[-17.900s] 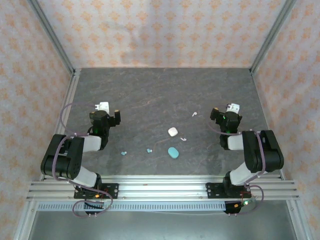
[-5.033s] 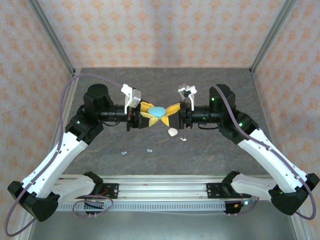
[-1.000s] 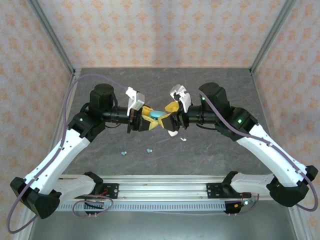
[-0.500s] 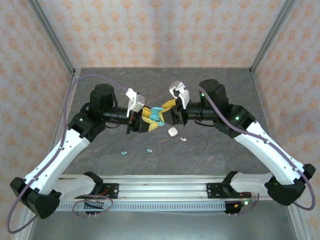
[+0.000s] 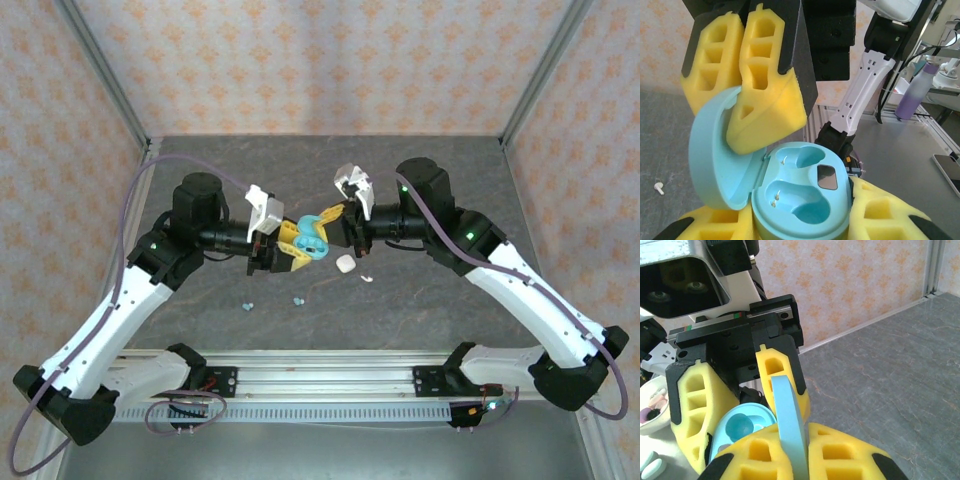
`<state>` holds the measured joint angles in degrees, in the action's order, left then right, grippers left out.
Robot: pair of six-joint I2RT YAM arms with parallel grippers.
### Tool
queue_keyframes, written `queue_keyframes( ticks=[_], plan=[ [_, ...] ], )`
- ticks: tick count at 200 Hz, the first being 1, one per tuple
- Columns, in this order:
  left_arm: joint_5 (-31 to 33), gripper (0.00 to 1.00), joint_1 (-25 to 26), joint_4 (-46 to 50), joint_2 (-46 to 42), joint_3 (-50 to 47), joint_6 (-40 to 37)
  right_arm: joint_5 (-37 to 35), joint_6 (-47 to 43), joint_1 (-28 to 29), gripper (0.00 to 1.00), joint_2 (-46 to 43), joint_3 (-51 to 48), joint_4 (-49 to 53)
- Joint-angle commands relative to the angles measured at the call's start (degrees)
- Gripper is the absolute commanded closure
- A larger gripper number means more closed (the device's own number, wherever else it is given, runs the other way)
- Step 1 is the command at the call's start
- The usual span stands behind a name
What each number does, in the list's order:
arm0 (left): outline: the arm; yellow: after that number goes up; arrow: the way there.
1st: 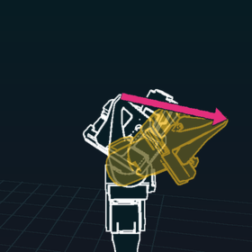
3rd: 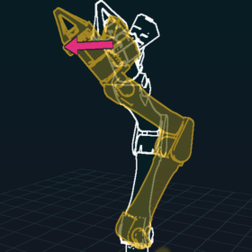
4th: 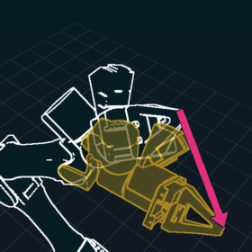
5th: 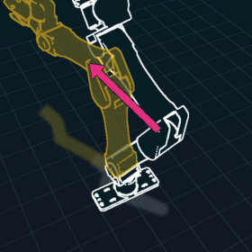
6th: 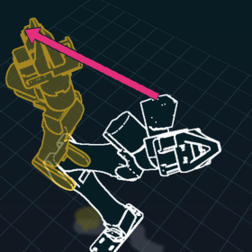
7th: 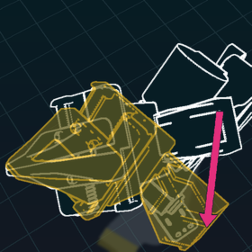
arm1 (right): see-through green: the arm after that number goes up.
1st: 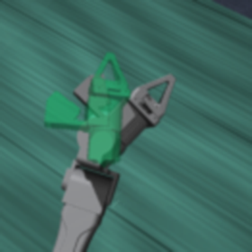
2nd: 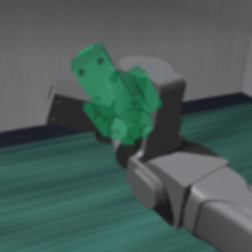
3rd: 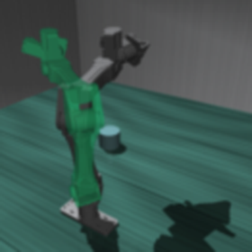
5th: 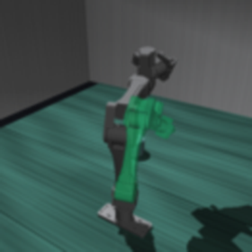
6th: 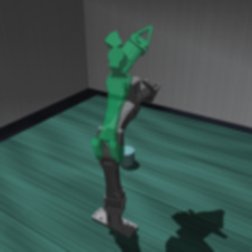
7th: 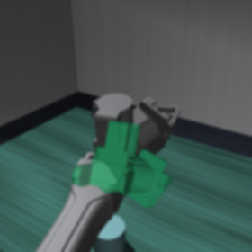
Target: Insert the wireless bluetooth earbuds into the charging case
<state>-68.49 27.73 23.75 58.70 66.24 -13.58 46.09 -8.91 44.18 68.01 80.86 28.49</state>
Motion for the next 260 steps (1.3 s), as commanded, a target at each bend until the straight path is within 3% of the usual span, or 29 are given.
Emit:
queue_keyframes(
  ticks=[1,26,62,132,260],
  plan=[
    [4.64,0.57,0.29,-4.84,-2.92,-3.41,0.16,-1.17,-3.53,1.31,1.00,0.98,3.82,2.40],
    [7.17,0.33,0.49,-9.25,-5.88,-7.31,2.75,-3.81,-6.66,2.08,1.00,0.53,4.86,4.61],
    [8.38,0.18,0.58,-11.12,-7.32,-9.09,5.97,-5.82,-9.24,2.60,1.00,0.11,4.77,5.71],
    [9.58,0.17,2.50,-13.66,-5.98,-8.98,11.81,-16.65,-15.98,7.29,1.00,0.11,4.79,7.96],
    [8.57,0.24,3.68,-12.84,-3.17,-7.86,11.83,-18.00,-16.21,7.54,1.00,-2.45,2.47,5.57]
  ],
)
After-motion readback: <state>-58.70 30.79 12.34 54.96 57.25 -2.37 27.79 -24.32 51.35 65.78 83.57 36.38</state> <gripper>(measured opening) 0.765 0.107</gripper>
